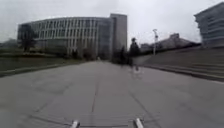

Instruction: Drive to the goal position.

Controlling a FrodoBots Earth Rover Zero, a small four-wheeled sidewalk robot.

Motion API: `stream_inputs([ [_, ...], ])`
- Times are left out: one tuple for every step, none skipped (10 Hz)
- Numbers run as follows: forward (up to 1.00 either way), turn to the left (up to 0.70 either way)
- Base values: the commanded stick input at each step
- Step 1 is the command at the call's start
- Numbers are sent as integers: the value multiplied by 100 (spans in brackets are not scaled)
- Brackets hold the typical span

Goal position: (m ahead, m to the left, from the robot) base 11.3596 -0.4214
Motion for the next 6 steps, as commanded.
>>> stream_inputs([
  [100, 0],
  [100, 0],
  [100, 0],
  [100, 0],
  [100, 0],
  [100, 0],
])
